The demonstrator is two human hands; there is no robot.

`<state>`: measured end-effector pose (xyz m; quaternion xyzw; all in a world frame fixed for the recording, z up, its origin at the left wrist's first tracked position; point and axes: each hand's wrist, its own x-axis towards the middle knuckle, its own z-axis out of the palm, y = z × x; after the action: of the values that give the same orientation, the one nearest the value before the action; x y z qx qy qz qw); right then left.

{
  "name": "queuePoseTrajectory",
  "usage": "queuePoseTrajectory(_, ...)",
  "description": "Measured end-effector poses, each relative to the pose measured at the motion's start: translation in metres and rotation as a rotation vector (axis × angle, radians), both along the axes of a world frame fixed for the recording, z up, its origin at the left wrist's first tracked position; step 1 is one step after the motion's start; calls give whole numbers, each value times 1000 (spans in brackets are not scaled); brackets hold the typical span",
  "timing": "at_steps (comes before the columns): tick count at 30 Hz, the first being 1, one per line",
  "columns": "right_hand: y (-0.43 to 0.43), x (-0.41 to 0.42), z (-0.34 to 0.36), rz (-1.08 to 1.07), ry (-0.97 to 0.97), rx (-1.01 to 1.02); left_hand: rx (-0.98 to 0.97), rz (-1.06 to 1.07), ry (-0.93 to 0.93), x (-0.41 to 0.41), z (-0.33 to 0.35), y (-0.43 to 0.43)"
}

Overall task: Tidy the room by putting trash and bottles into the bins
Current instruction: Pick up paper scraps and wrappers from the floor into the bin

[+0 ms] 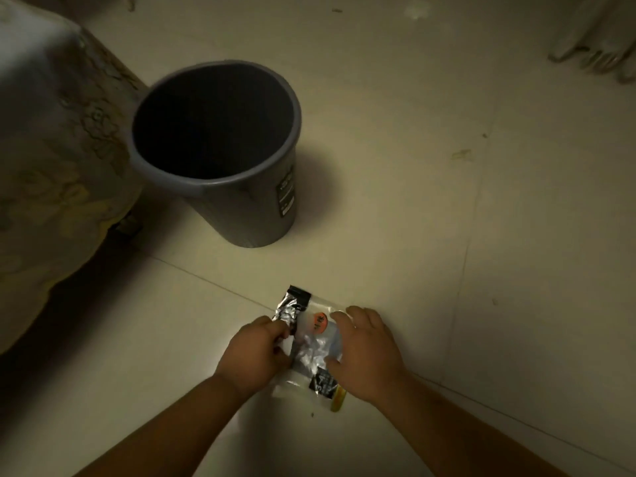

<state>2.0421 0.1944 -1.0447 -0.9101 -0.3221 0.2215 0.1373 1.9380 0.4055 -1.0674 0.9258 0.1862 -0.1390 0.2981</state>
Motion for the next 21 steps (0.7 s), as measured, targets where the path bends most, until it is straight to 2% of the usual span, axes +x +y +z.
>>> queuePoseTrajectory(6,55,-12,-65,142,60,-131,27,65,-35,-46,6,40)
queuePoseTrajectory(12,65,-21,-102,114,16,-167,21,97,-14,-77,-1,40)
queuePoseTrajectory(21,71,-34,-95,80,26,-129,11,103,35,-67,-5,42)
